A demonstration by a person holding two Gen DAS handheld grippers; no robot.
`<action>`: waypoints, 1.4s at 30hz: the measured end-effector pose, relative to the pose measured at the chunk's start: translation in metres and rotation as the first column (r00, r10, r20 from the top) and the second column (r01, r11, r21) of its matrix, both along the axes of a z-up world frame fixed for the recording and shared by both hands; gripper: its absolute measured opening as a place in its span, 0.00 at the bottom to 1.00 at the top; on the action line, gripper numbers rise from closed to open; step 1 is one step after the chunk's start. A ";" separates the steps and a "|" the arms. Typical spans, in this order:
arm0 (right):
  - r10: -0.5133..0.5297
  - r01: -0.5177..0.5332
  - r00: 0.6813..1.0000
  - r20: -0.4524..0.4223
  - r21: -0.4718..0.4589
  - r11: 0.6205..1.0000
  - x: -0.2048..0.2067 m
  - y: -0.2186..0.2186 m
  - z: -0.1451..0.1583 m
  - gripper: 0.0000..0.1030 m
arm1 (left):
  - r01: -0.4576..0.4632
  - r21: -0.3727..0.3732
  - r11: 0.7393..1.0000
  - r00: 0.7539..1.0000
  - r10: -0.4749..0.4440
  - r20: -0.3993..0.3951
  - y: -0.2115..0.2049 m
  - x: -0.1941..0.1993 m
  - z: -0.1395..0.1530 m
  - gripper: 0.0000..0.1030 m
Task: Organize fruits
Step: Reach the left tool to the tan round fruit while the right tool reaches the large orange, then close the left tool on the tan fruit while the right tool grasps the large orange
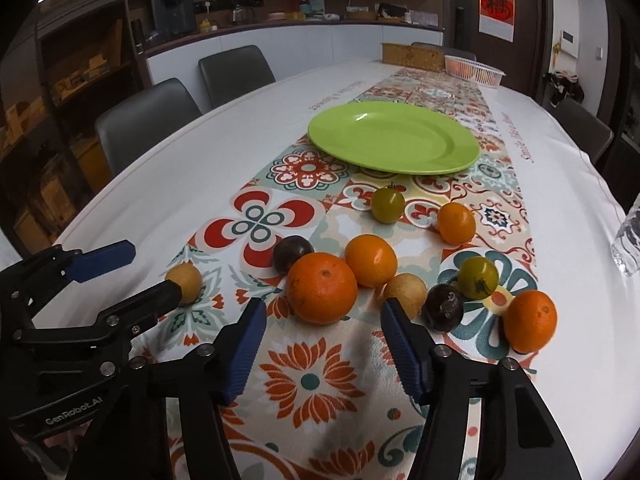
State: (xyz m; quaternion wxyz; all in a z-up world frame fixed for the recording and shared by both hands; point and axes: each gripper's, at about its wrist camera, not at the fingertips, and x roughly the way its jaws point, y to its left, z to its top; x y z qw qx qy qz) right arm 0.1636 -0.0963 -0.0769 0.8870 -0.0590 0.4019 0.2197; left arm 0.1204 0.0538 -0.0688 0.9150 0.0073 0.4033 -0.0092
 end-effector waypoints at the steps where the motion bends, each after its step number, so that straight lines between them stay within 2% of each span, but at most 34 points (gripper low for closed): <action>1: 0.001 -0.001 1.000 -0.003 0.000 1.000 0.001 0.001 -0.001 0.58 | 0.001 -0.003 1.000 1.000 -0.001 -0.007 0.000 0.002 -0.001 0.47; 7: 0.005 -0.005 1.000 -0.021 -0.003 1.000 0.009 0.003 -0.005 0.53 | 0.005 -0.043 0.999 0.999 -0.006 -0.041 0.003 0.010 -0.008 0.41; 11: 0.007 -0.007 0.999 -0.037 0.003 1.000 0.012 0.004 -0.007 0.49 | 0.011 -0.057 0.998 0.998 -0.015 -0.056 0.004 0.015 -0.010 0.31; 14: 0.011 -0.011 0.999 -0.045 0.003 1.000 0.014 0.005 -0.009 0.45 | 0.018 -0.074 0.997 0.998 -0.022 -0.065 0.004 0.016 -0.011 0.28; 18: 0.018 -0.018 0.998 -0.054 0.012 1.000 0.015 0.005 -0.010 0.41 | 0.016 -0.078 0.997 0.998 -0.022 -0.067 0.005 0.016 -0.011 0.27; 26: 0.031 -0.031 0.999 -0.033 0.001 1.000 0.012 0.006 -0.007 0.40 | 0.004 -0.094 0.996 0.998 -0.009 -0.055 0.005 0.013 -0.005 0.27; 42: 0.022 -0.023 0.999 0.047 0.023 0.999 -0.009 -0.011 0.029 0.40 | 0.034 -0.065 0.997 0.998 -0.030 0.061 -0.011 -0.002 0.039 0.27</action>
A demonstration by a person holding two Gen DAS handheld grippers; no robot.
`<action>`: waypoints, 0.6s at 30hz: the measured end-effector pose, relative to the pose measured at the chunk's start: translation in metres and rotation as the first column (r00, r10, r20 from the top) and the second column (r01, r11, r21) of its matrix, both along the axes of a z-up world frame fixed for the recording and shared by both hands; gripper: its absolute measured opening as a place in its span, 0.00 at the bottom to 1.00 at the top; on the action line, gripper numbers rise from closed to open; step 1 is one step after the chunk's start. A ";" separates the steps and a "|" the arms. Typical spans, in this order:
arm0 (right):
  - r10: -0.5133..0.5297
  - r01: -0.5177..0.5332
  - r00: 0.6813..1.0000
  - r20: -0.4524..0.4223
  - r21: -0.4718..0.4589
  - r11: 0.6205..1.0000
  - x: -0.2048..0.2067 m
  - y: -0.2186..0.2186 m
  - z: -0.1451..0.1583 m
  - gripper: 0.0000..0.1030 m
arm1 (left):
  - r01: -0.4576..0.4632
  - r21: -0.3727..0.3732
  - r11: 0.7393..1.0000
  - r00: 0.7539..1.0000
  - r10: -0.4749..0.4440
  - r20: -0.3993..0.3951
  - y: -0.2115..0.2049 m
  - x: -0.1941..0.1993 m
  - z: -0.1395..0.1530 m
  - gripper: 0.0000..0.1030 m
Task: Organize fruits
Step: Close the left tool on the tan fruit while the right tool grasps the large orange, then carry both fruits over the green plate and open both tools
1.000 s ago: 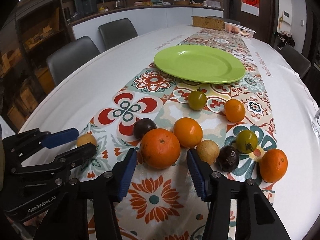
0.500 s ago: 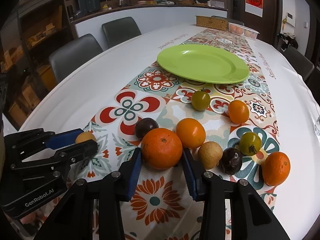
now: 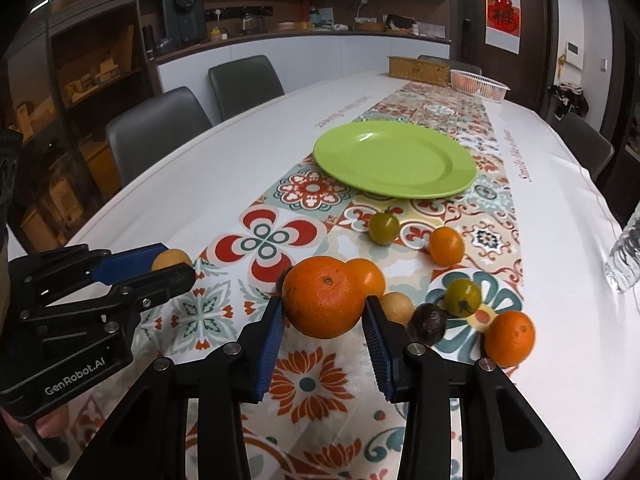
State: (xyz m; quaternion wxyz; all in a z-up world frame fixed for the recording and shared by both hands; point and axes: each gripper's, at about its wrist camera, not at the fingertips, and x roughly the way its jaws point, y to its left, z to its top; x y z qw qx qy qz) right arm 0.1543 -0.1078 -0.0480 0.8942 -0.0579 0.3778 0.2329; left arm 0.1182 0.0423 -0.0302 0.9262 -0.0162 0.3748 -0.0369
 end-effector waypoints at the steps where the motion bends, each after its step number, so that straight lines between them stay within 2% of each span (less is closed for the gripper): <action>1: -0.001 0.000 1.000 0.003 0.005 1.000 0.000 -0.002 0.003 0.40 | 0.005 0.003 1.000 1.000 -0.005 0.008 -0.002 0.001 0.004 0.27; 11: -0.017 0.014 0.998 0.057 0.040 0.999 0.013 -0.022 0.036 0.40 | 0.041 0.007 0.999 0.996 -0.041 0.077 -0.017 0.024 0.034 0.27; 18: -0.020 0.016 0.996 0.087 0.045 0.999 0.039 -0.031 0.055 0.40 | 0.076 0.027 0.997 0.991 -0.078 0.112 -0.027 0.050 0.052 0.27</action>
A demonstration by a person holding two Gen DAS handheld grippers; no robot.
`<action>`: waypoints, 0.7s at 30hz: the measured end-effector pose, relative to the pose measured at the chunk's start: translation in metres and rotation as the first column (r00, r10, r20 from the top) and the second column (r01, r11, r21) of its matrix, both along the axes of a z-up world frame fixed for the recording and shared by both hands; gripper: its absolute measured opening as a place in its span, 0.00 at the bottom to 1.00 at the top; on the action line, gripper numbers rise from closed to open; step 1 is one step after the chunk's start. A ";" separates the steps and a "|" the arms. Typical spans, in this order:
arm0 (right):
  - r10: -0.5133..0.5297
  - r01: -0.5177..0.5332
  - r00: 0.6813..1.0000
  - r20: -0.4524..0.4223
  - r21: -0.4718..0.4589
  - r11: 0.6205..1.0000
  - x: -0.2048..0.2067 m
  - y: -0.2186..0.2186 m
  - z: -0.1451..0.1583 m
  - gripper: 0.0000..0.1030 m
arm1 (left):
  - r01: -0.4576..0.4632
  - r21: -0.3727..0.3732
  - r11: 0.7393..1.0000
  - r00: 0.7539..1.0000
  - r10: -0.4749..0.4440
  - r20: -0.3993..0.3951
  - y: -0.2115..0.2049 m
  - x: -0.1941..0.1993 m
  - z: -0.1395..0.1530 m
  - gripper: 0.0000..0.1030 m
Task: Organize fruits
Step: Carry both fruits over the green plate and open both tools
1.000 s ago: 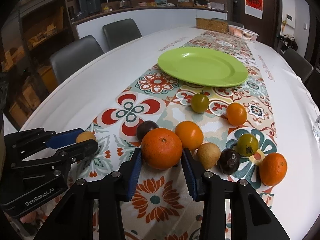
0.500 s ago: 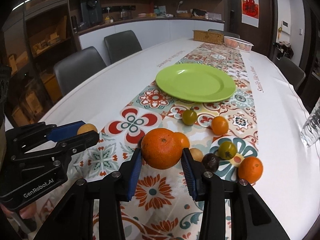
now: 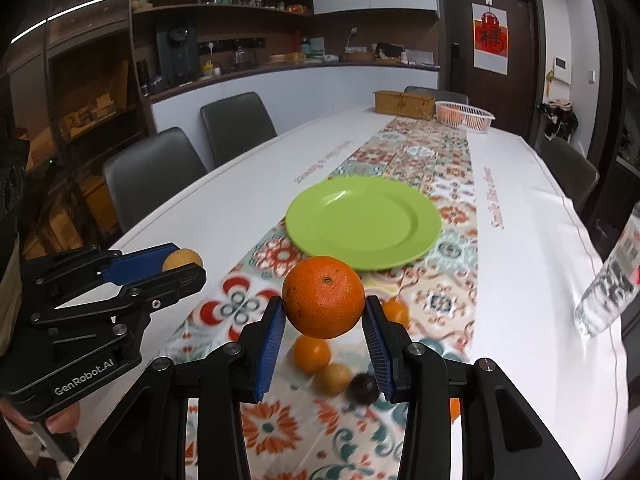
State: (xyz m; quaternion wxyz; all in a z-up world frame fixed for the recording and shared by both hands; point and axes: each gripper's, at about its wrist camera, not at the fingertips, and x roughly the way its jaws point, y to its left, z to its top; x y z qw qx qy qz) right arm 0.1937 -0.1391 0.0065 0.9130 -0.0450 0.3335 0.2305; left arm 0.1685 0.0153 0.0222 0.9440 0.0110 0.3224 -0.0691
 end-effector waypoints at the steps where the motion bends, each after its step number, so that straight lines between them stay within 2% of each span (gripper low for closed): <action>1: 0.002 -0.002 1.000 0.000 0.003 1.000 0.003 -0.001 0.002 0.40 | 0.005 0.000 1.000 1.000 -0.005 0.003 0.000 0.005 0.002 0.27; 12: 0.012 -0.012 1.000 -0.010 -0.029 1.000 0.063 0.001 0.015 0.40 | 0.029 -0.005 1.000 0.999 -0.029 -0.032 0.004 0.070 0.007 0.27; 18: 0.017 -0.019 0.998 -0.053 -0.048 0.999 0.096 0.007 0.007 0.40 | 0.041 0.004 0.999 0.997 -0.041 -0.071 0.007 0.110 -0.005 0.27; 21: 0.020 -0.025 0.997 -0.080 -0.059 0.998 0.114 0.010 -0.001 0.40 | 0.057 -0.017 0.998 0.993 -0.059 -0.103 0.009 0.126 -0.015 0.27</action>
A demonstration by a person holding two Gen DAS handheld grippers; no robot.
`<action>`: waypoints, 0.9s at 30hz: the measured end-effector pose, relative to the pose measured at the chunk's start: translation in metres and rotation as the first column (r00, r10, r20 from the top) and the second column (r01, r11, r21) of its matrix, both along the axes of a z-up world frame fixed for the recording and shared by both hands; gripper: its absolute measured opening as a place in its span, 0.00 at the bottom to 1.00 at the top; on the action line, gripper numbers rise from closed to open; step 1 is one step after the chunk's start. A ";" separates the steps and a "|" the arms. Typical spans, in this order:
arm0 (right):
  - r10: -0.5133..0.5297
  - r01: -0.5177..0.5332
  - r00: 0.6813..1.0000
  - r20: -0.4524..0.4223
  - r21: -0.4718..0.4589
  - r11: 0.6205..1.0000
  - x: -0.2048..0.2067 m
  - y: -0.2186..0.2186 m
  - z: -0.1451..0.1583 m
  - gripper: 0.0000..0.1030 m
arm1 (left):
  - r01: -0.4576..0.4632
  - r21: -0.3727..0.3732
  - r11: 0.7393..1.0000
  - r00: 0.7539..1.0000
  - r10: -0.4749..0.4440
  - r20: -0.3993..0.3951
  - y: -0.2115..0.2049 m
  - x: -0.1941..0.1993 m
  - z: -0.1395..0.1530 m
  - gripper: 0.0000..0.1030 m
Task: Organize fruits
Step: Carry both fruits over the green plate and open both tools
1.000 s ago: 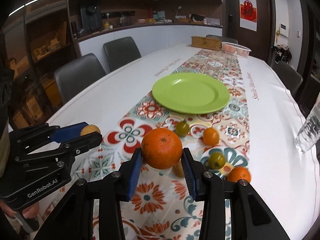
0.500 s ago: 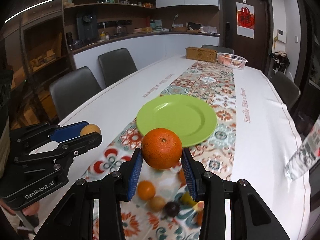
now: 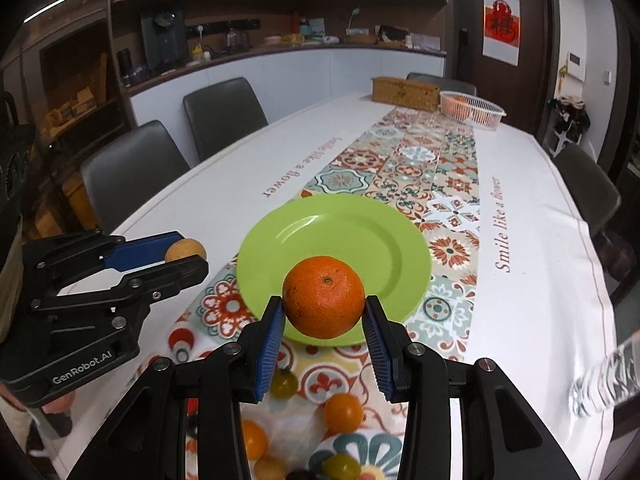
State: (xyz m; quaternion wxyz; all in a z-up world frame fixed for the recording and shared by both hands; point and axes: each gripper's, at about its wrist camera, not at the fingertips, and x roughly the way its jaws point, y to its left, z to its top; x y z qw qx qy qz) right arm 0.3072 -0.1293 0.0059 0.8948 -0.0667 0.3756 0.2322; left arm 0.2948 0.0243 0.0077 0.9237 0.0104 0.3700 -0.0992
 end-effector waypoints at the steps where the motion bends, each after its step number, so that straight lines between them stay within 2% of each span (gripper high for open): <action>1: 0.000 0.000 1.000 -0.008 -0.007 1.000 0.006 0.001 -0.003 0.40 | 0.003 -0.003 1.000 1.000 -0.003 -0.008 0.000 0.004 -0.003 0.27; 19: 0.000 -0.010 0.988 -0.158 -0.062 0.998 0.070 0.005 -0.056 0.40 | 0.028 -0.002 1.000 0.991 -0.028 -0.134 -0.003 0.068 -0.051 0.27; 21: -0.001 -0.009 0.987 -0.162 -0.063 0.998 0.073 0.005 -0.058 0.40 | 0.024 0.003 1.000 0.992 -0.023 -0.128 -0.003 0.068 -0.051 0.32; 23: -0.006 -0.004 0.987 -0.162 -0.062 0.998 0.073 0.004 -0.058 0.40 | 0.015 0.001 1.000 0.993 -0.015 -0.118 -0.002 0.066 -0.048 0.43; 27: -0.036 0.028 0.990 -0.136 -0.061 0.998 0.068 -0.003 -0.052 0.45 | -0.005 0.025 1.000 0.996 0.007 -0.092 0.000 0.053 -0.040 0.43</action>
